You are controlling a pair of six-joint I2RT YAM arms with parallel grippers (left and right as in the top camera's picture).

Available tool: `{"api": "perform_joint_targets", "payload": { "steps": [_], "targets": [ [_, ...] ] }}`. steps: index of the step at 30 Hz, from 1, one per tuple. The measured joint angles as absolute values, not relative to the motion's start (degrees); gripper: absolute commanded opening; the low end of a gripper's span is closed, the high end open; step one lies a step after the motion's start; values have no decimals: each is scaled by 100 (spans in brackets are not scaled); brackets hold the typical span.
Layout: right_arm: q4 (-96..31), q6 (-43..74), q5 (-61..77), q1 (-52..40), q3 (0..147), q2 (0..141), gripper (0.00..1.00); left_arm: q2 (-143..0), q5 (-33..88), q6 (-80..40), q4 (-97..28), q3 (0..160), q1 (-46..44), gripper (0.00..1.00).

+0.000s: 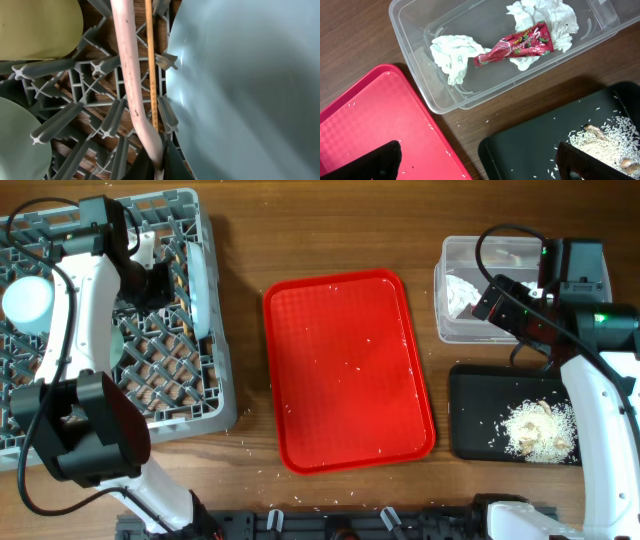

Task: Sort waste into correct bins and load items into the dishwasher rack

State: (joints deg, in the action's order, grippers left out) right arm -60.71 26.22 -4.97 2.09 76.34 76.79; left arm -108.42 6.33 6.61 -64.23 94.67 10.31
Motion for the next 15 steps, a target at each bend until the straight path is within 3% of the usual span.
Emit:
{"api": "perform_joint_targets", "payload": {
  "steps": [1, 2, 3, 8, 15],
  "targets": [
    [-6071, 2622, -497, 209, 7634, 7679, 100, -10842, 628, 661, -6423, 9467, 1031, 24],
    [-6073, 2622, -497, 209, 7634, 7679, 100, -10844, 628, 657, -6423, 9467, 1031, 55],
    [-6073, 2622, -497, 209, 7634, 7679, 100, -10844, 615, 674, -6423, 9467, 1031, 67],
    [-6071, 2622, -497, 209, 7634, 7679, 100, -10844, 591, 668, -6429, 9467, 1031, 92],
    [-6071, 2622, -497, 209, 7634, 7679, 100, -10259, 716, -99, -6803, 9456, 1031, 100]
  ]
}}
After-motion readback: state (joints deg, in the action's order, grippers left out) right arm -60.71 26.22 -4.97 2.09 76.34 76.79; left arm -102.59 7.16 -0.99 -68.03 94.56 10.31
